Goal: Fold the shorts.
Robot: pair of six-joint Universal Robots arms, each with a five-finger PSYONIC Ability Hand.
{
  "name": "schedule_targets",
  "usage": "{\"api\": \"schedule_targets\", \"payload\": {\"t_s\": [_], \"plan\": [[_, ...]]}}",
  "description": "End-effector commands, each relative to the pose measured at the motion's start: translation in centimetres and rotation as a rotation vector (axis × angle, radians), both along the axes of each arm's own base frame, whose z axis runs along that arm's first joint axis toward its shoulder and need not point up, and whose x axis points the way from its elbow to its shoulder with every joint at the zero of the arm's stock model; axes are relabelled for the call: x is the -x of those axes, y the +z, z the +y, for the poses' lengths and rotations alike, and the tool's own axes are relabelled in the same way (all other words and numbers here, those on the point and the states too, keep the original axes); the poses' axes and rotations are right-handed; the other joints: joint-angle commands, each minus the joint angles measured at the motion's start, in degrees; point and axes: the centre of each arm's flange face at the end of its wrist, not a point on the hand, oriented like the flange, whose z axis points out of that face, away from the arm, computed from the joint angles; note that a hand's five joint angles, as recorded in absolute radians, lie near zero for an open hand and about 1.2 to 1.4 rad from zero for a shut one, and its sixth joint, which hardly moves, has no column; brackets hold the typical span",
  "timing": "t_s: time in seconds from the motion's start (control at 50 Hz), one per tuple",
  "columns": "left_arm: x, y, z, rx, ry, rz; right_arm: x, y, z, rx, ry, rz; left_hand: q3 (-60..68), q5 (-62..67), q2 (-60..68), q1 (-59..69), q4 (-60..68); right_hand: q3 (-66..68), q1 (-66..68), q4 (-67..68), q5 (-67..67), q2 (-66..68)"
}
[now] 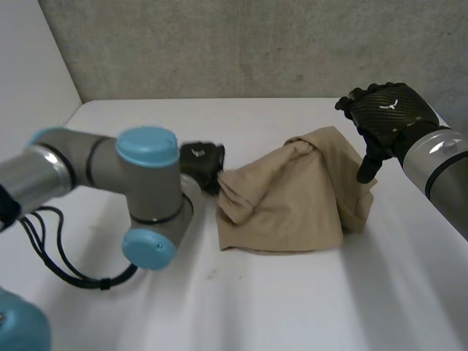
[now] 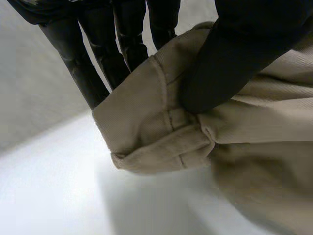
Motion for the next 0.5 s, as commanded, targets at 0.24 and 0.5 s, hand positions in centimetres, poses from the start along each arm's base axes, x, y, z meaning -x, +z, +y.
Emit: {"api": "schedule_targets", "payload": {"t_s": [0.24, 0.5], "plan": [[-1.0, 22.1, 2.6, 0.726, 0.078, 0.319, 0.3, 1.3, -0.3, 0.045, -0.020, -0.024, 13.0, 13.9, 11.9, 19.1, 11.6, -1.5, 1.5, -3.4, -3.5, -1.3], [8.6, 7.6, 7.5, 0.499, -0.233, 0.211, 1.0, 2.7, -0.7, 0.114, -0.101, -0.047, 13.0, 13.9, 11.9, 19.1, 11.6, -1.5, 1.5, -3.4, -3.5, -1.3]]}}
